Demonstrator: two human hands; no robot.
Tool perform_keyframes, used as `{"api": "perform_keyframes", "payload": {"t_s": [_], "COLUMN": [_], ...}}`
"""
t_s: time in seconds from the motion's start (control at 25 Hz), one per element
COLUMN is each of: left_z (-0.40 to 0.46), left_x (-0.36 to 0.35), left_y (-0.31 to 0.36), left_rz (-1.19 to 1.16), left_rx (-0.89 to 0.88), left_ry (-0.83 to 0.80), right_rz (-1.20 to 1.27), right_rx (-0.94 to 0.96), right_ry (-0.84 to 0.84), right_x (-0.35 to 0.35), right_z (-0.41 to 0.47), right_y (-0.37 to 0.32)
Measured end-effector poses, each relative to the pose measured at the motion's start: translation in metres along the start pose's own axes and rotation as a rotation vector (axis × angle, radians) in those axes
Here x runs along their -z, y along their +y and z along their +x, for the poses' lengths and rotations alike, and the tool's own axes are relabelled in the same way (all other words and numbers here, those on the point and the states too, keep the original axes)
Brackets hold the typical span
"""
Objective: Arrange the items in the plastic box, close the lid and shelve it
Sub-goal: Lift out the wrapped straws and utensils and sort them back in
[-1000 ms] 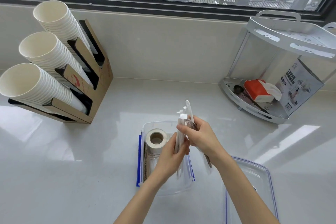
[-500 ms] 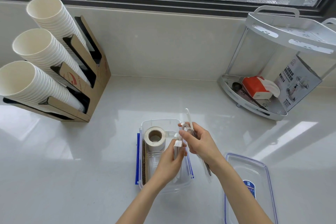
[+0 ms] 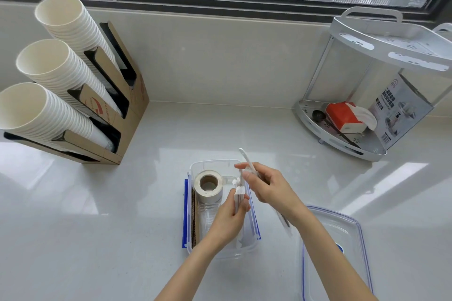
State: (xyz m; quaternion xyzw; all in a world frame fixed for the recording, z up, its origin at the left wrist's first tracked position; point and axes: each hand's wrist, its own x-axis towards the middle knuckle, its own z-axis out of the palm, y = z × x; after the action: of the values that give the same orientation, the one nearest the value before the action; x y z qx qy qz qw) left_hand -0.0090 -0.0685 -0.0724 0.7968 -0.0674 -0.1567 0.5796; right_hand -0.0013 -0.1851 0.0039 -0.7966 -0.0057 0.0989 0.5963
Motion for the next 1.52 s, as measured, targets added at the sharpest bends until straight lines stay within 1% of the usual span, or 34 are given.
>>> {"api": "perform_keyframes", "payload": {"t_s": [0.12,0.28,0.4,0.48,0.6,0.76,0.88,1.12,1.2,1.36,1.44,1.52], "left_z": [0.001,0.004,0.015,0.026,0.041,0.047,0.043,0.041,0.04,0.031,0.028,0.023], "left_x": [0.001,-0.001,-0.002,-0.003,-0.007,-0.009,-0.009,-0.002,-0.002,-0.005,-0.004,-0.001], "left_y": [0.0,0.001,0.004,0.008,0.006,-0.006,-0.007,0.005,0.006,0.013,0.018,0.023], "left_rz": [-0.013,-0.051,-0.095,-0.141,-0.166,-0.186,-0.219,-0.241,-0.238,-0.114,-0.013,0.033], "left_rx": [0.005,0.051,0.174,0.293,0.472,0.608,0.604,0.603,0.587,0.546,0.478,0.4], "left_ry": [-0.006,-0.008,0.056,0.056,-0.012,-0.107,-0.147,-0.04,-0.054,-0.088,-0.069,-0.043], "right_rz": [-0.028,0.022,0.092,0.136,0.188,0.232,0.266,0.235,0.256,0.334,0.325,0.34], "right_rx": [-0.056,-0.109,-0.137,-0.17,-0.22,-0.268,-0.313,-0.39,-0.408,-0.417,-0.393,-0.378], "right_ry": [-0.043,-0.022,0.067,0.111,0.122,0.129,0.141,0.163,0.174,0.171,0.165,0.167], "right_x": [-0.007,-0.008,-0.002,0.002,0.005,0.007,0.006,0.002,0.0,-0.002,-0.003,-0.003], "right_z": [-0.004,-0.007,-0.002,0.001,-0.001,-0.002,-0.001,0.0,0.002,0.003,0.003,0.002], "right_y": [0.005,0.012,0.018,0.022,0.024,0.03,0.032,0.035,0.037,0.039,0.039,0.038]}}
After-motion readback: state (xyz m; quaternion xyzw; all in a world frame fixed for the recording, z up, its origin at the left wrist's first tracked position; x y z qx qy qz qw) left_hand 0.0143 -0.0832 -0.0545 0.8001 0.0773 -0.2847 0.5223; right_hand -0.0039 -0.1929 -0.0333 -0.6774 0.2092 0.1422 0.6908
